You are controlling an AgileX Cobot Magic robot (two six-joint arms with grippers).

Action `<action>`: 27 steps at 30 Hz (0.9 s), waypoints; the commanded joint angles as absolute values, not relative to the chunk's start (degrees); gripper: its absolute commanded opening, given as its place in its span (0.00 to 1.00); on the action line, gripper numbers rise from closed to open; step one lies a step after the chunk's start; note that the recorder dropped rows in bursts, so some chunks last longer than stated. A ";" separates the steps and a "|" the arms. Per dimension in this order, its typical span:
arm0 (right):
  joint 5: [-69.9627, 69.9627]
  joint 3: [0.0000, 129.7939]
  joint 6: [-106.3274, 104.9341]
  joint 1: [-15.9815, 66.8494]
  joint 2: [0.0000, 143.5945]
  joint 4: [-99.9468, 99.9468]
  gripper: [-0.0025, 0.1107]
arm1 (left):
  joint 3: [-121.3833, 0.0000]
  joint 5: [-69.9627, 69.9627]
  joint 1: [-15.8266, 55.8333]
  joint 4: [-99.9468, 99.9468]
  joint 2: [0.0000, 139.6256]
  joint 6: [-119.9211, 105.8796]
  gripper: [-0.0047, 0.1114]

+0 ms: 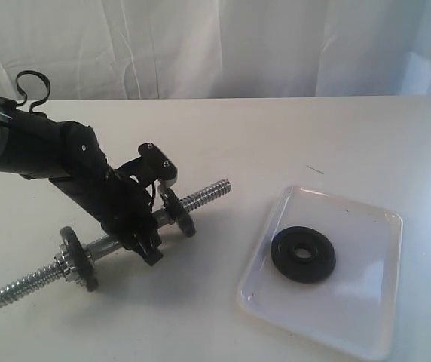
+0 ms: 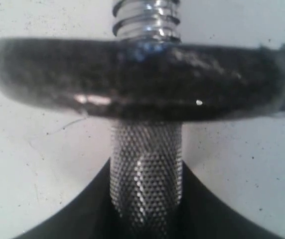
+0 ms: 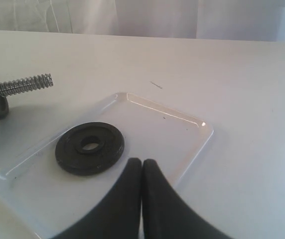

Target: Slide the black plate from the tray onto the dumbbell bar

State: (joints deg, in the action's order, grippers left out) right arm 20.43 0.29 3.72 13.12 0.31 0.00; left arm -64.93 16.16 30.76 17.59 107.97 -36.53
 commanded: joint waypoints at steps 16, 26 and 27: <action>19.61 0.00 3.69 12.98 0.00 0.00 0.02 | -56.55 8.41 31.87 20.42 94.98 -35.88 0.04; 19.61 0.00 3.69 12.98 0.00 0.00 0.02 | -56.55 8.85 32.09 20.53 91.19 -35.77 0.04; 19.61 0.00 3.69 12.98 0.00 0.00 0.02 | -56.55 8.98 32.09 20.65 91.05 -35.77 0.04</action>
